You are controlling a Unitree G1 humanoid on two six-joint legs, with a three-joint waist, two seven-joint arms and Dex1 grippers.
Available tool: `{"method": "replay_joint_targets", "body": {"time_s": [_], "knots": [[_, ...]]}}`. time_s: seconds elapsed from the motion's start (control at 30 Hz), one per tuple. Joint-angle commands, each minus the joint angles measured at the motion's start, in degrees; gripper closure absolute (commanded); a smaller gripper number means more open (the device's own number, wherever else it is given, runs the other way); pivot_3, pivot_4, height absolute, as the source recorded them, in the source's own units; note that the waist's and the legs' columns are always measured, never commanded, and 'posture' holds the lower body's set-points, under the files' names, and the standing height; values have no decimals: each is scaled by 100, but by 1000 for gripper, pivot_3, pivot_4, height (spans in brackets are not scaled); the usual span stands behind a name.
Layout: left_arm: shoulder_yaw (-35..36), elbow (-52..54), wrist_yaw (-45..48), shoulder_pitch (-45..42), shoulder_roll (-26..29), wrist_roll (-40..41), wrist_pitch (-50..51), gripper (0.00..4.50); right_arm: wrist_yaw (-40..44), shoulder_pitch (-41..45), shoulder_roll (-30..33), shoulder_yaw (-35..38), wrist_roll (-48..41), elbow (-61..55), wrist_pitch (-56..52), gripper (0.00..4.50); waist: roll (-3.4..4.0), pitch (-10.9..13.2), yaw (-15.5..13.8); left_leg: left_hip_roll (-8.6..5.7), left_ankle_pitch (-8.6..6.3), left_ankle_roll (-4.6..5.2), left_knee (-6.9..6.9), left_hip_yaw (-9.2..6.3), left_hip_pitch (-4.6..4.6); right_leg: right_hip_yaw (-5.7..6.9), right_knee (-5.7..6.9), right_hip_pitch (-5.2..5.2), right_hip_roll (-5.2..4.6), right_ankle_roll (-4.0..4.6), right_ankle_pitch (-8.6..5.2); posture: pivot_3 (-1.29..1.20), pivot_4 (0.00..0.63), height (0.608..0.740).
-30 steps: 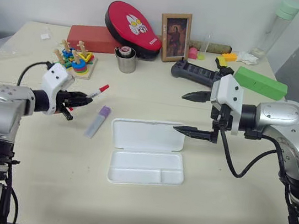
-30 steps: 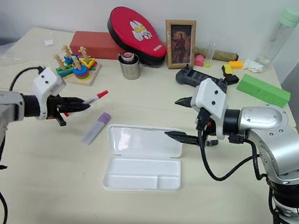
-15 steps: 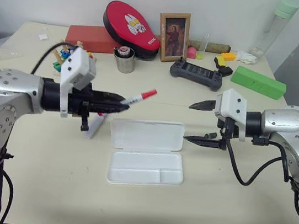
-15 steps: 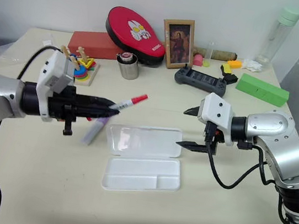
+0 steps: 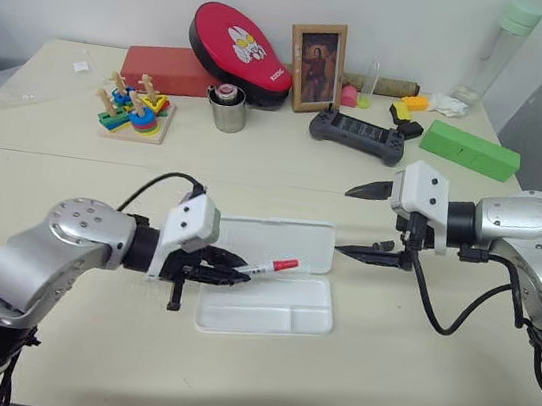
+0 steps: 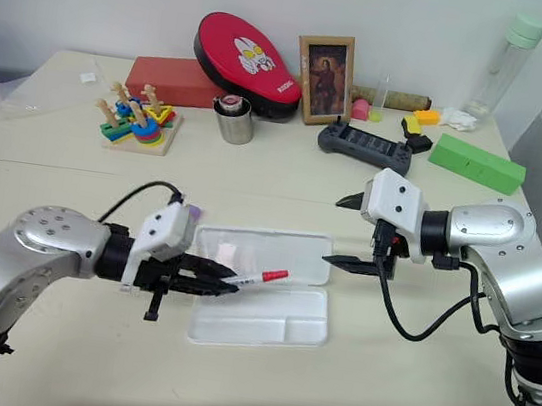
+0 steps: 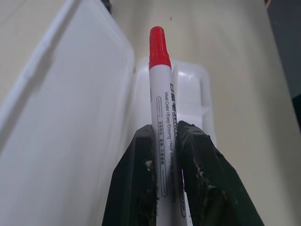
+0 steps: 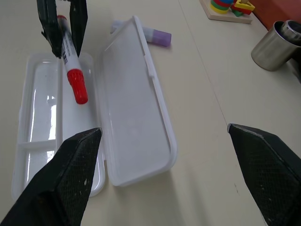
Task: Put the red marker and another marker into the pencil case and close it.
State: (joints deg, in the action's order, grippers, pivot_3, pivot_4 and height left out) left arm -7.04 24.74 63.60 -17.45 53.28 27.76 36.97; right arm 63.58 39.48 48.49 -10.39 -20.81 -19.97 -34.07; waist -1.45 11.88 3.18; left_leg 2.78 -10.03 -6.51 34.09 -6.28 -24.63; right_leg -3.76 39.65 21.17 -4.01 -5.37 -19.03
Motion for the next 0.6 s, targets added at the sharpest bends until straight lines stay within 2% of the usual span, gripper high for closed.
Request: {"method": "replay_joint_targets", "body": {"time_s": [0.03, 0.2, 0.4, 0.43, 0.6], "knots": [[-422, -373, 2, -146, -279, -557, -658, 4073, 13, 90, 31, 153, 19, -76, 106, 0, 0, 0, -10, -1, 0, 0, 0, 1, 0, -1, 0, -1, 0, 0, 0, 0, 150, 740], [-746, -777, 101, -385, -638, -881, -1103, 4073, 28, 104, 31, 156, 11, -67, 107, 0, 0, 0, -16, -1, 0, 0, 0, 0, -1, 0, -3, 0, 0, 0, 0, 0, 150, 740], [-858, -883, 273, -458, -760, -987, -1190, 4073, 19, 102, 37, 171, -6, -84, 75, 0, 0, 0, -1, 0, 0, 0, -1, 0, -2, 0, -5, 0, 0, 0, 0, 0, 150, 740], [-855, -879, 304, -443, -753, -991, -1193, 3724, 16, 102, 37, 174, -10, -87, 66, 0, 0, 0, -1, 0, 0, 0, -1, 0, -2, 0, -5, 0, 0, 0, 0, 0, 150, 740], [-781, -784, 374, -373, -745, -990, -1203, 2734, 7, 74, 47, 201, -35, -125, 44, 0, 0, 0, -2, 0, 0, 0, 0, 0, -2, 0, -3, -1, 0, 0, 0, 0, 150, 740]]}}
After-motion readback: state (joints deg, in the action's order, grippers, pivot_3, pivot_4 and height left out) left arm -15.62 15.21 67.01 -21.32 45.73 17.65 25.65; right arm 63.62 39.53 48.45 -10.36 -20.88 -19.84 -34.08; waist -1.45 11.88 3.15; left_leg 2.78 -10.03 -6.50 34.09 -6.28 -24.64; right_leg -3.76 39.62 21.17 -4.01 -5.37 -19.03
